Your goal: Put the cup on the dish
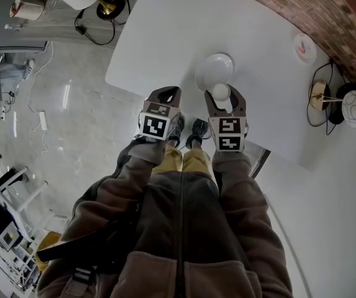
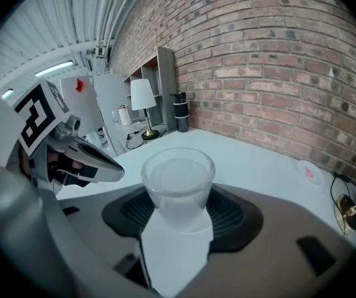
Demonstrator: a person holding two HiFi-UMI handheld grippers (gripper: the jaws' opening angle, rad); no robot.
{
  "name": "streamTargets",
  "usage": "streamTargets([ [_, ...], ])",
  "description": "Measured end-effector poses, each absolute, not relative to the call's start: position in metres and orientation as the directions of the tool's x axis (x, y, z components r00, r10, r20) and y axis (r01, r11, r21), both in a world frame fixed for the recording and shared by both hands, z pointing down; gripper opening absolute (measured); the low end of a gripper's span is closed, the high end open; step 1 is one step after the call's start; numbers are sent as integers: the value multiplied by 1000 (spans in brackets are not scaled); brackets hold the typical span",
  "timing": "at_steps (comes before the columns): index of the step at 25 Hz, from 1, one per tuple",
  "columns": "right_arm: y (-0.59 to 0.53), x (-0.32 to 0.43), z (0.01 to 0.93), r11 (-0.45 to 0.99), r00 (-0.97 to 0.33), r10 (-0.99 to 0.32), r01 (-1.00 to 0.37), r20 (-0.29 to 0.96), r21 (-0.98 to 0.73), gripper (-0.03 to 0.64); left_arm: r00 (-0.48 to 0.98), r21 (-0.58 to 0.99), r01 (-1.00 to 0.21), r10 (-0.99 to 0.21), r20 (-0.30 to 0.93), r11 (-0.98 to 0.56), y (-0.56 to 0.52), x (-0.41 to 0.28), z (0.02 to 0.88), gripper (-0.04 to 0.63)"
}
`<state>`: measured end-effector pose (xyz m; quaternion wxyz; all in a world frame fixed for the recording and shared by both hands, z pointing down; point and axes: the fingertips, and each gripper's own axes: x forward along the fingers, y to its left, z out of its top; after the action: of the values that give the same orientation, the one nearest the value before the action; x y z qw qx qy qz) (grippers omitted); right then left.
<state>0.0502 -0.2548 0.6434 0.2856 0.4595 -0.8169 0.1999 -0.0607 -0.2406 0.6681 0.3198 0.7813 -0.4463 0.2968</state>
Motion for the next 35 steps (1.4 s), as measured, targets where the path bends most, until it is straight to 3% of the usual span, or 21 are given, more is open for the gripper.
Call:
streamTargets([
  [35, -311, 40, 753, 556, -447, -568, -828, 691, -78, 259, 396, 242, -896, -426, 814, -371, -267, -79, 730, 5],
])
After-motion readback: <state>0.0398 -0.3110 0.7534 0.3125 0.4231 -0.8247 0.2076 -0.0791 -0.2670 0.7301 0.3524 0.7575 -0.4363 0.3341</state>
